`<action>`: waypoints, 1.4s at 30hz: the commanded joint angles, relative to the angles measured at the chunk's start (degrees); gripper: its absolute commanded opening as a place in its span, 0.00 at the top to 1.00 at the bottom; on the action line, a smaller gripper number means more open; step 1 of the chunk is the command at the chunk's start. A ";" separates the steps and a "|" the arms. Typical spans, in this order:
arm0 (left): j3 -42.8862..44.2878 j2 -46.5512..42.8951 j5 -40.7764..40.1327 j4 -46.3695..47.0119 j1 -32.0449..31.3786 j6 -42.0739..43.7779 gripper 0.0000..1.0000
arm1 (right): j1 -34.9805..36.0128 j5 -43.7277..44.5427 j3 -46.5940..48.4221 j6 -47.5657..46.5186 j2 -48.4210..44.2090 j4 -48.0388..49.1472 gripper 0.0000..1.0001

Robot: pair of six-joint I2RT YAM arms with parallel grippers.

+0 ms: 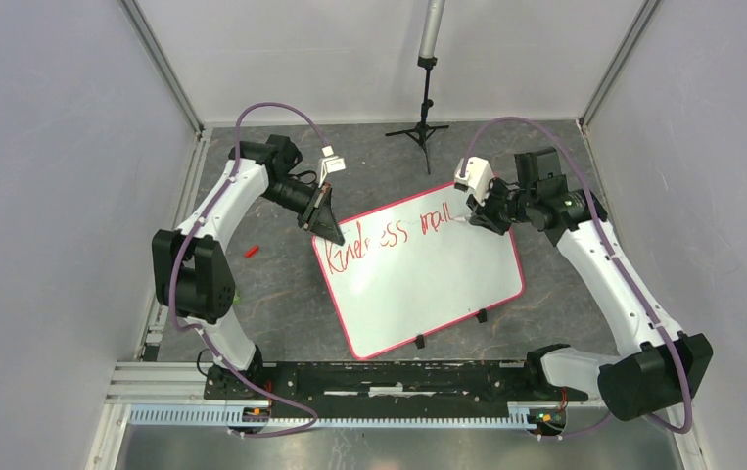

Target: Write a sentence on the whiteboard

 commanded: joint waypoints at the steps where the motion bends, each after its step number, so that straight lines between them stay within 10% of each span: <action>1: -1.15 -1.30 -7.22 2.48 -1.14 -0.10 0.98 | -0.31 1.73 3.33 -1.16 -0.62 -0.34 1.00; 42: -1.14 -0.84 -8.25 2.50 -1.16 -0.15 0.98 | 0.89 -1.31 4.32 0.53 4.25 2.70 1.00</action>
